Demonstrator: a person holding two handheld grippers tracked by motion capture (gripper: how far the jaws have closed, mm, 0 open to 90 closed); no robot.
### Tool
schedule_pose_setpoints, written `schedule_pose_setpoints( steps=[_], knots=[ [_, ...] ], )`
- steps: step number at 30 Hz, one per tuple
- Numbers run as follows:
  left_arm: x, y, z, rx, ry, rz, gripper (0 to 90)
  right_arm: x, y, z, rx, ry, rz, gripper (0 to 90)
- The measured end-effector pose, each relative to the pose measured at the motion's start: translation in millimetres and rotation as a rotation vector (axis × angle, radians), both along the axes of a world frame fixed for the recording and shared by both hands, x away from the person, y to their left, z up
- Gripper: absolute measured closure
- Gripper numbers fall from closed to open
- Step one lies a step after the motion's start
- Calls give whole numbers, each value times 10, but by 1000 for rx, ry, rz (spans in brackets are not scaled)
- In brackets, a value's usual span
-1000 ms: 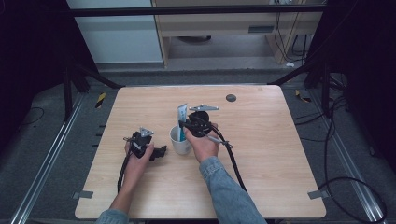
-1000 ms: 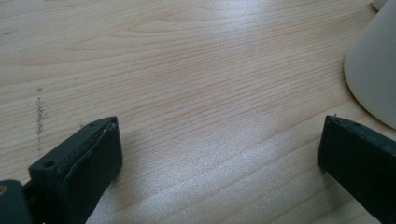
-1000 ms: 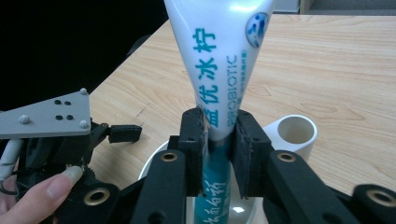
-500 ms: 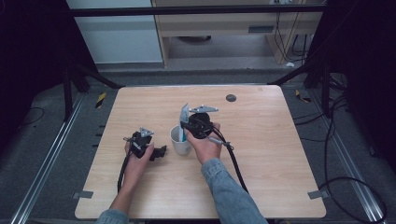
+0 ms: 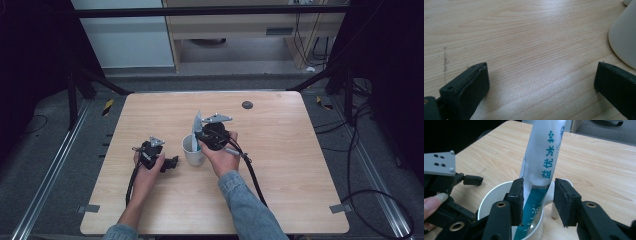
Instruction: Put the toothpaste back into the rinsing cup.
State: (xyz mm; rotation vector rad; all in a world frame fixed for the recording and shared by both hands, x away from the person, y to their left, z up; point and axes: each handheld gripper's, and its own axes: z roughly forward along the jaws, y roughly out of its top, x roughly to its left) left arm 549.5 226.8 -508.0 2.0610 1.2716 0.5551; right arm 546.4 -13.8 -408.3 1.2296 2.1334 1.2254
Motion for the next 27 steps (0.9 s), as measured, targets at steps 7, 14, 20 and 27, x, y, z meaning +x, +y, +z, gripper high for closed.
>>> schedule_pose_setpoints(
  steps=[7, 14, 20, 27],
  knots=[
    [0, 0, 0, 0, 0, 0, 0, -55, -37, 39, -23, -14, -4, 531],
    [1, 0, 0, 1, 0, -1, 0, -98, -130, 98, -31, -22, -15, 471],
    [1, 0, 1, 1, 0, 0, 0, -105, -229, 133, -53, -36, -22, 417],
    [0, -1, 0, 1, 0, 0, 0, -116, -351, 135, -74, -41, -35, 389]
  ],
)
